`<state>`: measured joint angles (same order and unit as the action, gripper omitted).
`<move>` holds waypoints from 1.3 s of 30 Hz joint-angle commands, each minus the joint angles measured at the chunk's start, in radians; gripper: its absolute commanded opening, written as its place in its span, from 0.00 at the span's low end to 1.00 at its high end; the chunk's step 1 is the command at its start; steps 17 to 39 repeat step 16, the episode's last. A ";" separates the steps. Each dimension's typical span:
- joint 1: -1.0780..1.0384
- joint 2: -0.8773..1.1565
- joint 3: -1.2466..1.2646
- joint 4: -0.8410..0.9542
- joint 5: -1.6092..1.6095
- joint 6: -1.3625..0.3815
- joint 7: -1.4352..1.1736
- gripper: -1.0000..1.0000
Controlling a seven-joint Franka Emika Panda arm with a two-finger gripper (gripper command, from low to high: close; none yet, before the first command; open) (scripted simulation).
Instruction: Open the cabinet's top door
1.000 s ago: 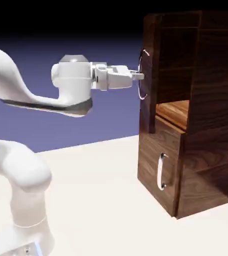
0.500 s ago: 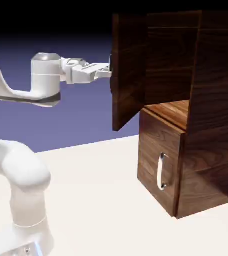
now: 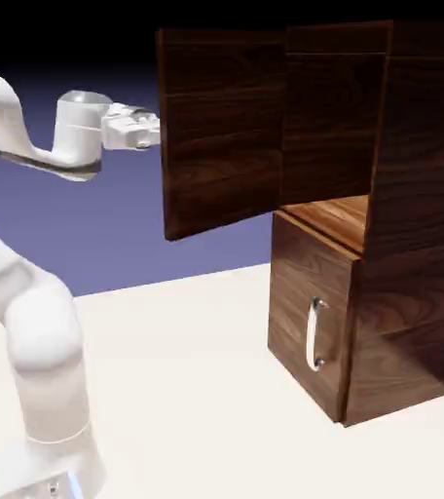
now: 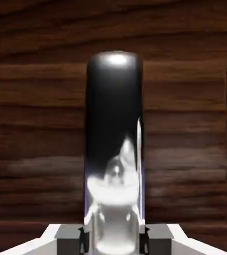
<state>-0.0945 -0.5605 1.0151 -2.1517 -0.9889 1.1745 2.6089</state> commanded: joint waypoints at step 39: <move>-0.566 0.050 0.519 0.337 0.094 -0.267 -0.005 0.00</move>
